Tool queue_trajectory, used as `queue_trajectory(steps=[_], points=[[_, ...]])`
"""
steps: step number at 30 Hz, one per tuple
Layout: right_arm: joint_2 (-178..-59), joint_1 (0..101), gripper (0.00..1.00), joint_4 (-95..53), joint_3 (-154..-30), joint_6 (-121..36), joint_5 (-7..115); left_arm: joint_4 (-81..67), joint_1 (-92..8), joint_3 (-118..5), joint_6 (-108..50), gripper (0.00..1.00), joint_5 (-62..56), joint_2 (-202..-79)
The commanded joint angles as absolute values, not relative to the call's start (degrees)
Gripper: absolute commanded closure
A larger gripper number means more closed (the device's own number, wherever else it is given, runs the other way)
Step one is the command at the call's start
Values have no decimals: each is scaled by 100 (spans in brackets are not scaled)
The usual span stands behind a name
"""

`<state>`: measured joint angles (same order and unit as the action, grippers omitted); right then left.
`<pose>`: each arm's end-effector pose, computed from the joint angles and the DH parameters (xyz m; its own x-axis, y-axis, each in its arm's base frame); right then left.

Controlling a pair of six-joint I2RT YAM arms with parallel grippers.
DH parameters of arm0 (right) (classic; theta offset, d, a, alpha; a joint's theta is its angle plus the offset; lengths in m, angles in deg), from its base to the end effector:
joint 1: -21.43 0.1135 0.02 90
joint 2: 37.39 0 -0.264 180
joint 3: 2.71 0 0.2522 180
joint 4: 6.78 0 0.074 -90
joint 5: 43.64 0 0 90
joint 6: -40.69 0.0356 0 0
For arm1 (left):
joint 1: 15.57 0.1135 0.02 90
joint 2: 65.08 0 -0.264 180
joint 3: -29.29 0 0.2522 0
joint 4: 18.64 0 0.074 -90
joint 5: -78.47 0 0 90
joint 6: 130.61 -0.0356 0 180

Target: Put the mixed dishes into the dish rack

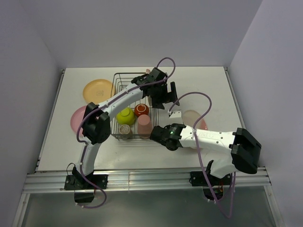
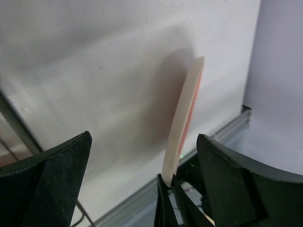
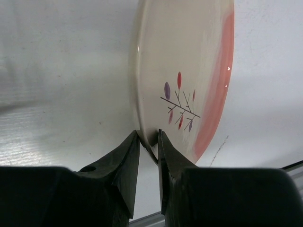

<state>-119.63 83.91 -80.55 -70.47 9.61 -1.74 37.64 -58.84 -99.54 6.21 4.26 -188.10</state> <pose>0.1305 0.1931 0.2143 -0.7367 -0.1761 -0.6529 0.0952 0.9289 -0.3579 0.3455 -0.3386 0.2769 -0.9572 -0.0626 -0.2825 0.1281 0.7837 -0.6077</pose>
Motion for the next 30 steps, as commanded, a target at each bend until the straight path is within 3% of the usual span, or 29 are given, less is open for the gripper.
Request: queue_trajectory(steps=[1, 30], points=[[-11571, 8445, 100, -7776, -6991, 993, -286, 3371, -5855, -9759, 1238, 1, 1491, -18593], [-11316, 8427, 100, -7723, -6859, 791, -207, 3765, -6514, -9381, 755, 1, 1396, -18408]])
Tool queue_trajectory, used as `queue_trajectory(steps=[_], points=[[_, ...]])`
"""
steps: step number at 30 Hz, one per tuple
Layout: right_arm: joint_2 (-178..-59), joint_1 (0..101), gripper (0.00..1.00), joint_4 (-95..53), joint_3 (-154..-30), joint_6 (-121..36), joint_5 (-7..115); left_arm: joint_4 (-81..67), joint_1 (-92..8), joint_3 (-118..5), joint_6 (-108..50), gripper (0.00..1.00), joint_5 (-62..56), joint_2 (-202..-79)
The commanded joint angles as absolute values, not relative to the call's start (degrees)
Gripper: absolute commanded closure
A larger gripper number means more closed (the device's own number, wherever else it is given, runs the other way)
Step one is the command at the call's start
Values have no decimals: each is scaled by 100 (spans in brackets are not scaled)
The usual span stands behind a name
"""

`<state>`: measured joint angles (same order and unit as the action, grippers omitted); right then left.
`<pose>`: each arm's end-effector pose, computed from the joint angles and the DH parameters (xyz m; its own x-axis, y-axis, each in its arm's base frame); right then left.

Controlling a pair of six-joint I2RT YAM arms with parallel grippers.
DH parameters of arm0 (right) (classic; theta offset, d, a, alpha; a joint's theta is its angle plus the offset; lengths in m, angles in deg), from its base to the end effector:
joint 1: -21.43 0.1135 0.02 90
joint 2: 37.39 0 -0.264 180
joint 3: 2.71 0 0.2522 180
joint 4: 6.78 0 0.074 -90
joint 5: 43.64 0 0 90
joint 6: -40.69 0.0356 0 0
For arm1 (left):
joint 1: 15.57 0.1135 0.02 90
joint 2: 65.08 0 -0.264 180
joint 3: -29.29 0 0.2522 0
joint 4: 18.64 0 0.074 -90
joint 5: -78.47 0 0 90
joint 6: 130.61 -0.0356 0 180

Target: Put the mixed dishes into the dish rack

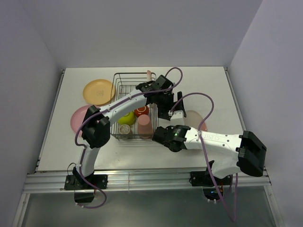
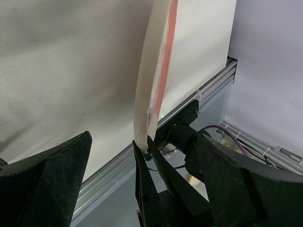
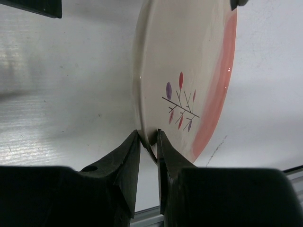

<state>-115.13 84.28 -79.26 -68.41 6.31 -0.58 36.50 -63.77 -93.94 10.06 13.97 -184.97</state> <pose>0.1235 0.1839 0.2210 -0.7316 -0.1918 -0.6542 0.0498 0.9420 -0.3319 0.3012 -0.3598 0.2737 -0.9897 0.0595 -0.1302 0.1338 0.7087 -0.6928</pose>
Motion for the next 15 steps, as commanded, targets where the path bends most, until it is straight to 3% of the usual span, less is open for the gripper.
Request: queue_trajectory(steps=[1, 15], points=[[-11298, 8427, 100, -7741, -6859, 791, -207, 3766, -6531, -9398, 729, 1, 1396, -18469], [-10797, 8471, 100, -7478, -6815, 335, 21, 3863, -6742, -10155, 772, 1, 1536, -19217]])
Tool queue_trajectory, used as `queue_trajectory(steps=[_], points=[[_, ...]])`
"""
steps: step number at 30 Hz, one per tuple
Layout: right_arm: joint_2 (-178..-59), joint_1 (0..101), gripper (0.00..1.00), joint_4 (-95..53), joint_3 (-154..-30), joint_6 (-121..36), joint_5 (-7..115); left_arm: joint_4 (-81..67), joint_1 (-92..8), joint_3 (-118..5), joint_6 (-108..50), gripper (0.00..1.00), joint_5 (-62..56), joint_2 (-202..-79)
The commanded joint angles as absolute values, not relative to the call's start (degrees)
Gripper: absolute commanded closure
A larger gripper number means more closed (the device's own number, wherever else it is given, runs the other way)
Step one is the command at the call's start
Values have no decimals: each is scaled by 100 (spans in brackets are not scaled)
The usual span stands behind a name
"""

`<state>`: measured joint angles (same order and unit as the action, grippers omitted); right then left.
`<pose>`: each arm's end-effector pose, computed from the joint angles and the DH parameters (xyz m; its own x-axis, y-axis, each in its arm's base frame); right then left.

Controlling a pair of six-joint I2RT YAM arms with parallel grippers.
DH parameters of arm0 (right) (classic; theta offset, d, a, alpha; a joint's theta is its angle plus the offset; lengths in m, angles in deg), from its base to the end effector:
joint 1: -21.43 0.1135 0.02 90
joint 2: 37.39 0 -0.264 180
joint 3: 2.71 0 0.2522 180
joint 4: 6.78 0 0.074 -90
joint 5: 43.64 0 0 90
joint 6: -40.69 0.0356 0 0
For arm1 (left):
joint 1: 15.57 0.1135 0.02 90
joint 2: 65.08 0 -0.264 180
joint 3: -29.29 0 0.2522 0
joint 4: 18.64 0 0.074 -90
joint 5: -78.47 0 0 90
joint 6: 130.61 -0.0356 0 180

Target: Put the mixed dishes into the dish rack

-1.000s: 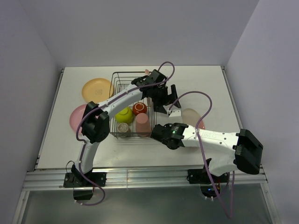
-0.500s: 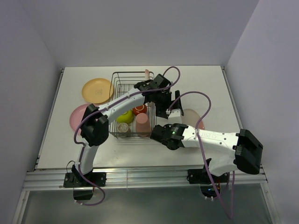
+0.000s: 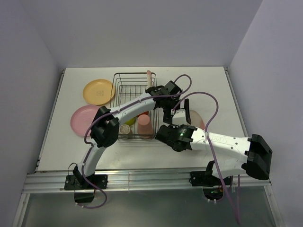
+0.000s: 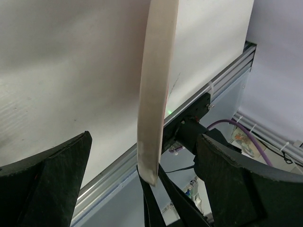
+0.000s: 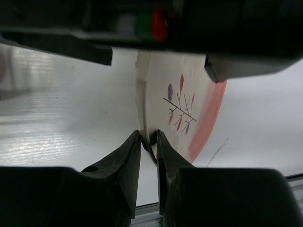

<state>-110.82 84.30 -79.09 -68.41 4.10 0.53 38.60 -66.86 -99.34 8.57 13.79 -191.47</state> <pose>0.1193 0.1768 0.2353 -0.7202 -0.1787 -0.6703 0.0247 0.9590 -0.2822 0.2943 -0.3915 0.2489 -0.9848 0.1349 -0.1098 0.1737 0.7281 -0.6631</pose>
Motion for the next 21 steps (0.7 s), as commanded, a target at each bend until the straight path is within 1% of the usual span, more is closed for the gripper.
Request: queue_trajectory(steps=[1, 8, 9, 12, 13, 14, 15, 16, 17, 18, 19, 21], points=[[-10771, 8471, 100, -7477, -6798, 317, 30, 3819, -6751, -10137, 781, 1, 1580, -19226], [-10814, 8480, 100, -7486, -6789, 343, 30, 3581, -6822, -10058, 852, 2, 1853, -19252], [-10814, 8471, 100, -7486, -6789, 351, 21, 3564, -6822, -9997, 852, 3, 1844, -19217], [-10736, 8471, 100, -7503, -6762, 404, 21, 3520, -6822, -9926, 790, 16, 1870, -19182], [-10700, 8471, 100, -7547, -6762, 439, 13, 3511, -6813, -9900, 790, 26, 1862, -19173], [-10691, 8471, 100, -7556, -6753, 448, 13, 3502, -6813, -9873, 807, 29, 1801, -19173], [-10683, 8471, 100, -7582, -6753, 457, 13, 3458, -6804, -9795, 799, 41, 1809, -19155], [-10674, 8471, 100, -7635, -6771, 474, 4, 3397, -6804, -9742, 808, 63, 1826, -19155], [-10665, 8480, 100, -7661, -6788, 483, 4, 3283, -6804, -9689, 825, 73, 1853, -19147], [-10665, 8471, 100, -7705, -6789, 483, 4, 3256, -6804, -9645, 860, 91, 1835, -19164], [-10665, 8471, 100, -7714, -6797, 492, -5, 3273, -6813, -9662, 852, 99, 1792, -19190], [-10674, 8471, 100, -7758, -6832, 510, -14, 3440, -6830, -9776, 808, 100, 1546, -19278]])
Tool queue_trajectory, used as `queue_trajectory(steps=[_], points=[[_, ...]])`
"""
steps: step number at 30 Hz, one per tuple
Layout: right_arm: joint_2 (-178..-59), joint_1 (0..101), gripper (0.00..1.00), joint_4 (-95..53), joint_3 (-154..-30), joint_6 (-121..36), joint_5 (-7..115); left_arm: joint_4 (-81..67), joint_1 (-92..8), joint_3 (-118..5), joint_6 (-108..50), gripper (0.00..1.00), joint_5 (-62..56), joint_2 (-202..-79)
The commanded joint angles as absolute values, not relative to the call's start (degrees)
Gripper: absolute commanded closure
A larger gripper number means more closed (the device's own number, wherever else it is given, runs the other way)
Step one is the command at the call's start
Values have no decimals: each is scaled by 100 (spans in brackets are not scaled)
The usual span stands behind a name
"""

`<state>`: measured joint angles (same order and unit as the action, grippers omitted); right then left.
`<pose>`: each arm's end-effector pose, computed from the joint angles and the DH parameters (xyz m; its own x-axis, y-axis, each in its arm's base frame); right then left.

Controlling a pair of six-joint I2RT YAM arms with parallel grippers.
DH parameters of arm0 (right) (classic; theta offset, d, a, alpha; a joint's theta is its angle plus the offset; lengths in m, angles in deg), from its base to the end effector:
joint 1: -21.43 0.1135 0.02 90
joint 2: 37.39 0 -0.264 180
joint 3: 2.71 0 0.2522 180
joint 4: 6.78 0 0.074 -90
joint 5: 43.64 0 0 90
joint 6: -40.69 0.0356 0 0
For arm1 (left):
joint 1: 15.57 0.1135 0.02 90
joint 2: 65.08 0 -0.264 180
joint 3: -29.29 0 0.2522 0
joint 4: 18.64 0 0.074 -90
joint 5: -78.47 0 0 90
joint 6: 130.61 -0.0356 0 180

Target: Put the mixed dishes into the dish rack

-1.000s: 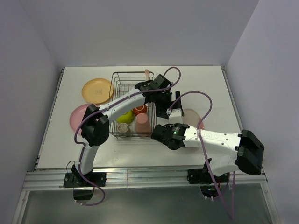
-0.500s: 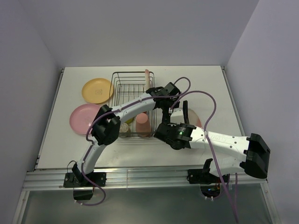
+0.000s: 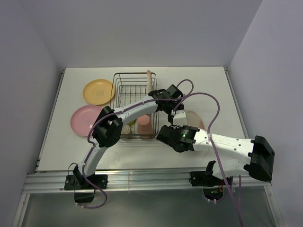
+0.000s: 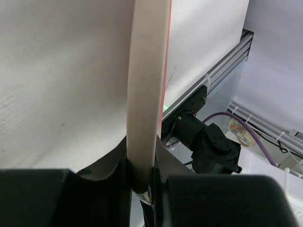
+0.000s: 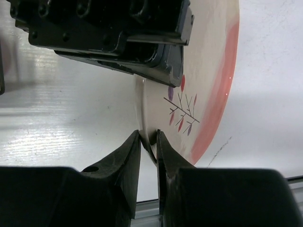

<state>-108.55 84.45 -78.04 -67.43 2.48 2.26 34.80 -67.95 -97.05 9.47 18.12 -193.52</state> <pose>0.1158 0.1728 0.2378 -0.7242 -0.1788 -0.6660 -0.0060 0.9674 -0.2532 0.2885 -0.4033 0.2245 -0.9820 0.1823 -0.0503 0.1654 0.6990 -0.6957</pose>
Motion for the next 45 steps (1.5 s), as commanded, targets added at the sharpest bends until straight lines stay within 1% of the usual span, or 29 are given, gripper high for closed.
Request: queue_trajectory(steps=[1, 6, 7, 8, 9, 10, 11, 12, 13, 15, 16, 20, 23, 24, 26, 27, 30, 36, 45], points=[[-10674, 8471, 100, -7793, -6850, 536, -14, 3484, -6839, -9811, 790, 100, 1467, -19296], [-10700, 8471, 100, -7943, -6929, 720, -49, 3414, -6848, -9654, 729, 100, 1168, -19261], [-10691, 8471, 98, -8030, -6973, 790, -40, 3379, -6857, -9618, 702, 100, 1098, -19235], [-10674, 8471, 93, -8074, -6999, 817, -23, 3344, -6848, -9548, 667, 100, 1106, -19182], [-10595, 8480, 84, -8205, -7034, 861, 21, 3291, -6848, -9522, 650, 100, 1088, -19156], [-10534, 8480, 74, -8285, -7061, 922, 56, 3265, -6848, -9513, 623, 100, 1053, -19121], [-10455, 8489, 50, -8355, -7139, 966, 100, 3247, -6848, -9521, 580, 100, 1018, -19068], [-10263, 8489, 41, -8608, -7201, 1019, 161, 3247, -6848, -9539, 562, 100, 983, -19041], [-10156, 8506, 28, -8767, -7323, 1220, 171, 3221, -6848, -9556, 544, 100, 983, -19015], [-9771, 8524, 14, -9092, -7438, 1379, 310, 3212, -6848, -9653, 518, 100, 913, -18945], [-9655, 8524, 1, -9164, -7500, 1380, 381, 3229, -6848, -9714, 500, 100, 860, -18927], [-9023, 8524, 0, -9323, -7702, 1353, 645, 3431, -6848, -10258, 316, 100, 754, -18892], [-8285, 8524, 0, -9156, -7834, 1318, 838, 3694, -6830, -10697, 149, 100, 632, -18848], [-7813, 8524, 0, -8825, -7834, 1188, 908, 3739, -6822, -10777, 114, 100, 605, -18822], [-7319, 8524, 0, -8384, -7729, 1020, 1206, 3774, -6769, -10883, 61, 100, 657, -18673], [-6881, 8524, 0, -7965, -7685, 915, 1312, 3740, -6743, -10892, 52, 100, 727, -18594], [-6448, 8515, 0, -7601, -7693, 634, 1567, 3669, -6655, -10858, 43, 100, 937, -18234], [-6718, 8515, 0, -7565, -8098, 475, 1867, 3511, -6619, -10796, 192, 100, 1369, -17355], [-6640, 8515, 0, -6985, -8037, 281, 2078, 3774, -6462, -10682, 131, 100, 1334, -16045]])
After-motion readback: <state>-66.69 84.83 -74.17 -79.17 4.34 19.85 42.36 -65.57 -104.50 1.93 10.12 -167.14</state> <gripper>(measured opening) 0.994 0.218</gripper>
